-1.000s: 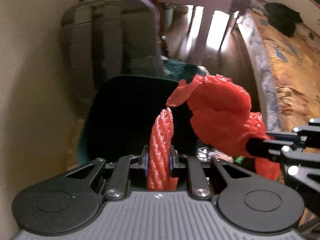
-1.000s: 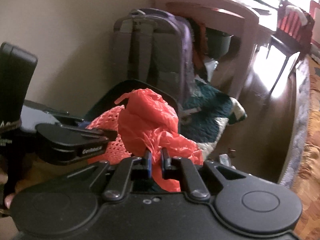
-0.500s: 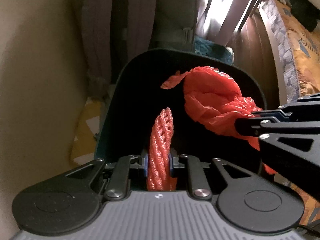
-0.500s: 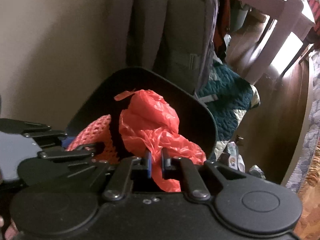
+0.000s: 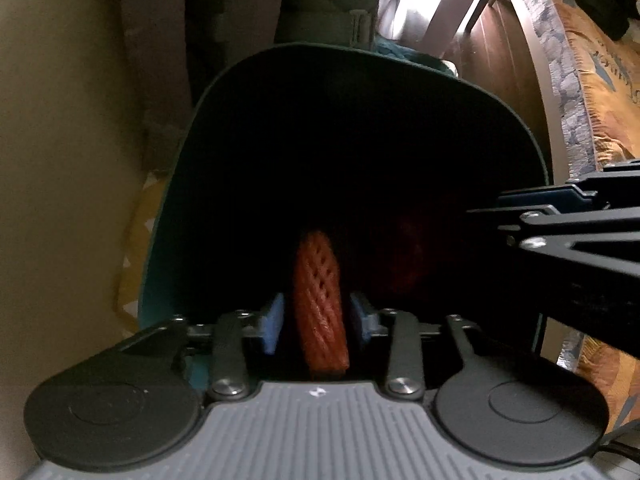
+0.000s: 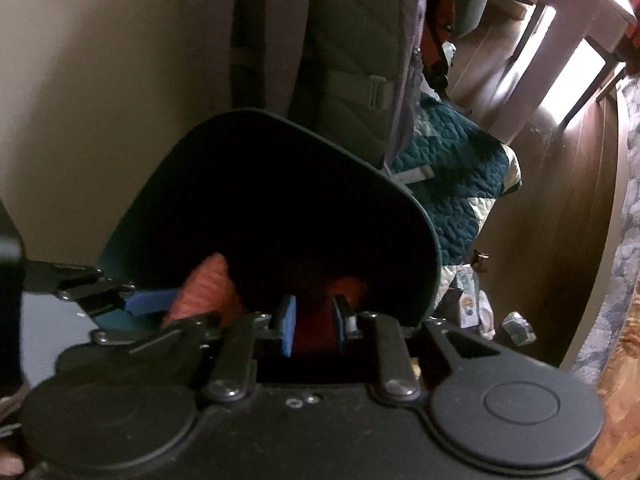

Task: Collect trash
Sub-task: 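Open both tools to drop the red items into the bin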

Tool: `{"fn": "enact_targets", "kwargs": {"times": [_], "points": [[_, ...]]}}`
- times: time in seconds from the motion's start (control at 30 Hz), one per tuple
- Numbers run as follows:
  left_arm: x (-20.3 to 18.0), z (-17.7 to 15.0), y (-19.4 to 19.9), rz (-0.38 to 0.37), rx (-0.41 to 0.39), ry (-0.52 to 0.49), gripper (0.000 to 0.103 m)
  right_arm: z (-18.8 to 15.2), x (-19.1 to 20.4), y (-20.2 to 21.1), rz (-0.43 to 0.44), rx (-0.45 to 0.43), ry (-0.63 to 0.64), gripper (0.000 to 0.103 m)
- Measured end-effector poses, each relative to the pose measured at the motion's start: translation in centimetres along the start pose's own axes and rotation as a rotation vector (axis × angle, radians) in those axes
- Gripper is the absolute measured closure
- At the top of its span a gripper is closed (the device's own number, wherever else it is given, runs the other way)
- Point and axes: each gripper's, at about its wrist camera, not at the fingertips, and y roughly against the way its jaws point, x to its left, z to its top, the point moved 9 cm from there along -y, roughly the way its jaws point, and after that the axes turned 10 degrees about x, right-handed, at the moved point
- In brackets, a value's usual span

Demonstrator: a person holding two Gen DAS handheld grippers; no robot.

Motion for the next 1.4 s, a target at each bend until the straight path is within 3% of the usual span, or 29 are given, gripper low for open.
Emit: {"fn": "enact_targets", "kwargs": {"times": [0.03,0.27,0.37,0.5,0.63,0.73,0.83,1.23,1.4], "points": [[-0.1,0.0,0.2,-0.003,-0.010,-0.002,0.048,-0.1,-0.1,0.4,0.013,-0.007,-0.004,0.080],[-0.7,-0.8,3.2,0.001,-0.089,-0.038,0.046,-1.7,-0.7,3.6,0.056,-0.074,0.002,0.074],[-1.1,-1.5,5.0,-0.008,-0.128,-0.047,0.038,-2.7,-1.0,5.2,0.074,-0.107,-0.005,0.073],[-2.0,-2.5,7.0,0.000,-0.174,-0.070,0.037,-4.5,-1.3,7.4,0.103,-0.151,-0.020,0.069],[-3.2,-3.7,9.5,-0.016,-0.221,-0.099,0.036,-6.7,-1.7,9.8,0.119,-0.199,-0.024,0.060],[-4.3,-4.6,10.9,-0.014,-0.253,-0.119,0.027,-8.7,-2.2,11.4,0.131,-0.242,-0.037,0.049],[-5.8,-5.2,11.9,-0.009,-0.279,-0.137,0.027,-10.7,-3.2,12.9,0.147,-0.281,-0.057,0.041],[-13.4,-7.1,13.0,-0.076,-0.317,-0.163,0.022,-19.5,-12.1,15.7,0.095,-0.388,-0.134,0.014],[-18.0,-7.8,11.5,-0.154,-0.302,-0.144,0.020,-23.0,-17.1,15.3,0.078,-0.395,-0.166,0.006]]}}
